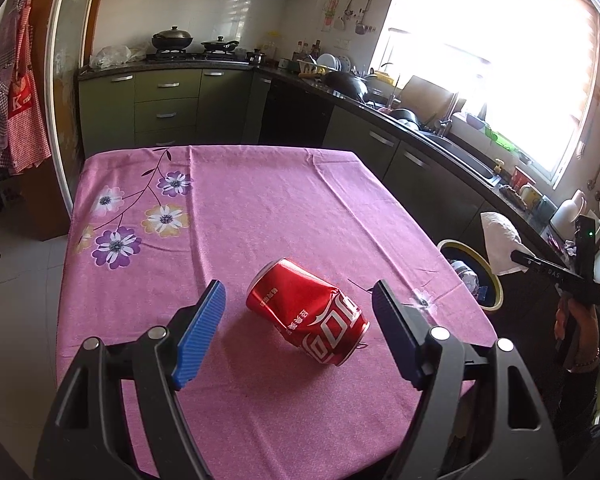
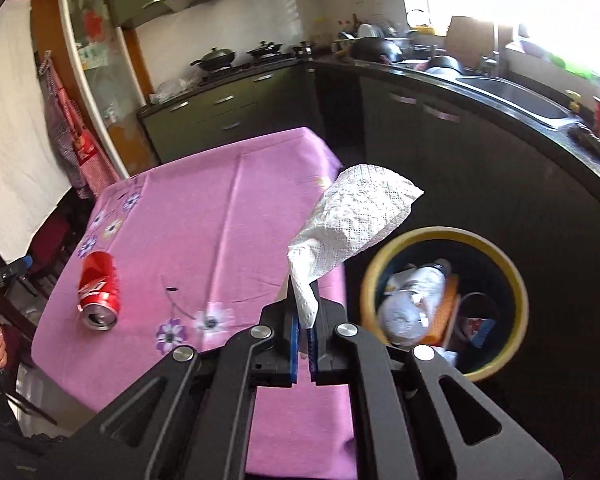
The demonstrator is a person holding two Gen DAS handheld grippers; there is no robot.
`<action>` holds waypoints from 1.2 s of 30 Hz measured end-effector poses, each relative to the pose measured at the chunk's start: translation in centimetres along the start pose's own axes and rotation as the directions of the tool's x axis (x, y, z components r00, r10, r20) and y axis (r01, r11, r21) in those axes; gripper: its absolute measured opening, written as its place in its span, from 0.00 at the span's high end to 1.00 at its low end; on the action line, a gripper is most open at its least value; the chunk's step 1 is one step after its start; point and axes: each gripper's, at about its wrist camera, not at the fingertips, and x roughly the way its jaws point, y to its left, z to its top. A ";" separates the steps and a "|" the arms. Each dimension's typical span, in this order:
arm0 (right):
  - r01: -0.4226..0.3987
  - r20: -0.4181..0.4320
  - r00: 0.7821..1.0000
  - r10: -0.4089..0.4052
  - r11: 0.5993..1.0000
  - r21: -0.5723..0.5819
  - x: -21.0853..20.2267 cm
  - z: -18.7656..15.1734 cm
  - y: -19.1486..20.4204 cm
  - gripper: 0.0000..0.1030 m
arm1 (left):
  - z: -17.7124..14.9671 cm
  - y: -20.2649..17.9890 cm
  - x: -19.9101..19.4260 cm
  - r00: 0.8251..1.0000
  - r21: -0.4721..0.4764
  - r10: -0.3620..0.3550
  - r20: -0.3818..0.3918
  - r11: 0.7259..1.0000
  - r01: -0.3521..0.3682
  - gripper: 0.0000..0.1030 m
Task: Collect trash
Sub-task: 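Carry the tissue over the bin with the right gripper and release, then reach the left gripper to the red cola can and close around it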
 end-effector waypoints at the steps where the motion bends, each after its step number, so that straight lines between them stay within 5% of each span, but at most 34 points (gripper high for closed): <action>1: 0.024 -0.006 1.000 -0.024 1.000 0.012 0.0 -0.1 -1.3 0.95 | 0.0 -0.1 0.1 1.000 0.003 0.000 -0.002 1.000 0.000 0.30; 10: 0.162 -0.125 0.981 -0.151 0.983 0.083 5.0 -1.9 -9.7 0.93 | 0.4 -2.2 0.7 1.000 0.047 0.011 -0.020 0.999 -0.010 0.30; 12: 0.196 -0.167 0.969 -0.181 0.978 0.077 6.7 -2.5 -10.4 0.84 | 0.5 -2.6 0.9 1.000 0.056 0.014 -0.025 0.998 -0.012 0.30; 14: 0.245 -0.178 0.957 -0.229 0.967 0.075 7.8 -2.7 -11.5 0.54 | 0.6 -3.1 1.1 0.999 0.066 0.016 -0.030 0.998 -0.014 0.29; 17: 0.312 -0.164 0.941 -0.296 0.947 0.080 7.7 -2.9 -12.6 0.49 | 0.7 -3.7 1.5 0.999 0.082 0.019 -0.040 0.996 -0.016 0.29; 24: 0.256 -0.086 0.965 -0.248 0.962 0.092 4.2 -3.1 -10.6 0.42 | 1.0 -4.8 2.6 0.997 0.132 0.021 -0.073 0.991 -0.012 0.26; 31: 0.189 -0.057 0.981 -0.185 0.979 0.071 2.6 -3.3 -8.5 0.39 | 1.0 -4.4 3.8 0.988 0.151 -0.067 -0.141 0.985 0.089 0.20; 36: 0.174 -0.064 0.983 -0.171 0.984 0.041 2.8 -2.9 -7.0 0.39 | 1.1 -2.7 5.5 0.963 0.044 -0.052 -0.265 0.997 0.065 0.20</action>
